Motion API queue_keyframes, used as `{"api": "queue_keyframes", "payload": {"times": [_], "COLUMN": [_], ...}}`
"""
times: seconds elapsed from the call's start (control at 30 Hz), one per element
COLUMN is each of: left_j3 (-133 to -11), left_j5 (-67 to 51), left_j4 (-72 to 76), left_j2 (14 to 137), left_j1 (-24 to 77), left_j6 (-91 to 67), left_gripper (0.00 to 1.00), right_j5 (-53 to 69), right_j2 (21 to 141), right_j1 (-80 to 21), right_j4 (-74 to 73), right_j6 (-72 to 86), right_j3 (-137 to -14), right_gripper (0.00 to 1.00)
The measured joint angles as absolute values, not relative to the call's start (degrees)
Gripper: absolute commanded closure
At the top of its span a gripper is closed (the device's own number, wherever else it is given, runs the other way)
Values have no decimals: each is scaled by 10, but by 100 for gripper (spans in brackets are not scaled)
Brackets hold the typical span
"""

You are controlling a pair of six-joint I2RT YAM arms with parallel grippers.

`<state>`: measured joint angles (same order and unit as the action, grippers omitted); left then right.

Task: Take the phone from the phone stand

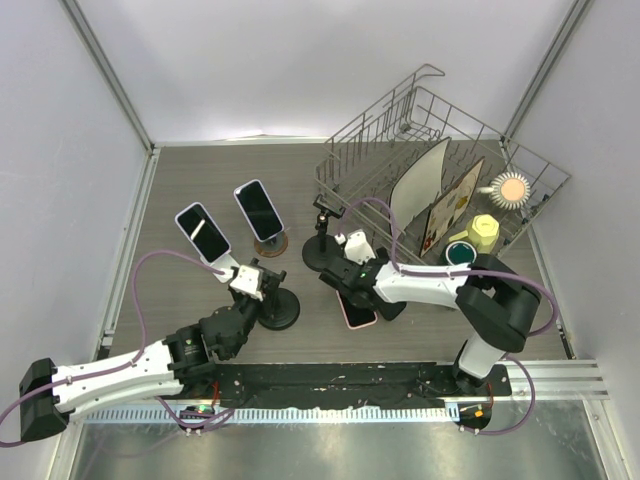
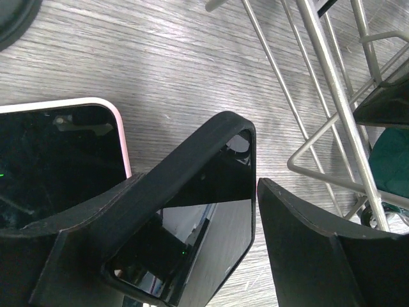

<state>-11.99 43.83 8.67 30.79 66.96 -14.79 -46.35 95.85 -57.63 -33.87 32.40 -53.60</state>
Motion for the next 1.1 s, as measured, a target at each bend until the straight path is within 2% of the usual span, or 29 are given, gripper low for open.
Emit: {"api": "queue_keyframes", "payload": {"times": [0.37,0.83,1.1], "left_j3": [-123,-128,-128], "left_j5": [435,433,432], "left_j4": [87,84,83], "left_j2": [314,321,321], "left_j1": [670,669,670], "left_j6": [-148,-148,-148], "left_gripper": [100,100,100], "right_j5": [-449,-437,-372], "right_j2": [929,914,832], "right_j1": [-567,-540,-535], "right_j4": [-319,-315,-263], "right_j6": [316,340,324], "right_j3": [-524,-513,-465], "right_gripper": [17,17,17]}}
